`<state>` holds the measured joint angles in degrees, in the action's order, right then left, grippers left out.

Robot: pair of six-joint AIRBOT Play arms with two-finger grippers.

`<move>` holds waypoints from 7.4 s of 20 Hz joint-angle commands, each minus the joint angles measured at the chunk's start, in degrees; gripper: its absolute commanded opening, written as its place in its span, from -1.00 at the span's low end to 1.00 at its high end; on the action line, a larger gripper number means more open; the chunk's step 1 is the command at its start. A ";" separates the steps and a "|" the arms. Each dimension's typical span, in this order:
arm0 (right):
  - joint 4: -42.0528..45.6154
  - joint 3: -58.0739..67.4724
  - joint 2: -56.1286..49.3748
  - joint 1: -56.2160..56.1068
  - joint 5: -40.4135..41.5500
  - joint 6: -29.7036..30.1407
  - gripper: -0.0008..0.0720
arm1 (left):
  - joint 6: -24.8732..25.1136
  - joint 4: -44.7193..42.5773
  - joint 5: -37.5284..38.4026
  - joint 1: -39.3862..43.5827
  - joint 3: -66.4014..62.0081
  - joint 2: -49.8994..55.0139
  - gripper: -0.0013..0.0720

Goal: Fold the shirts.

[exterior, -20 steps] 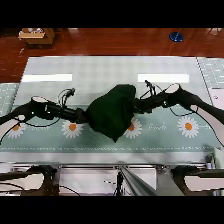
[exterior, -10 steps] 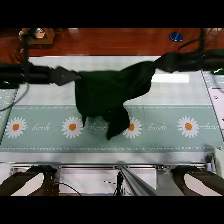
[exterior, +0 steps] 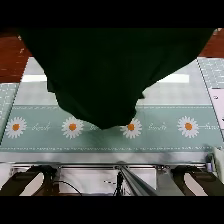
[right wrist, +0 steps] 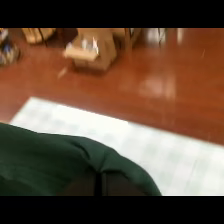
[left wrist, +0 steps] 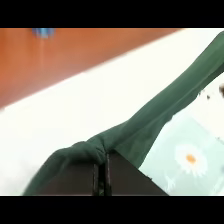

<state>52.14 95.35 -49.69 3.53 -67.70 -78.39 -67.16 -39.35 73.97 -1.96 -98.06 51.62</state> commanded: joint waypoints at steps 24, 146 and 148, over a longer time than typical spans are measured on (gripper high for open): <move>18.78 19.98 -21.42 -1.99 -34.32 -6.03 -0.89 | -9.55 -15.87 16.48 0.81 0.57 4.31 -0.91; 42.82 17.05 -6.80 -0.31 -36.15 -4.96 -0.89 | -20.00 -9.18 30.99 -19.02 0.70 -13.35 -0.91; 39.67 15.82 -15.34 -0.33 -35.85 -4.02 -0.89 | -16.37 -9.18 30.42 -19.02 5.51 -10.38 -0.91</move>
<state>95.35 112.57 -56.73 3.22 -102.74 -83.74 -87.31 -47.20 102.72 -20.93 -96.79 38.17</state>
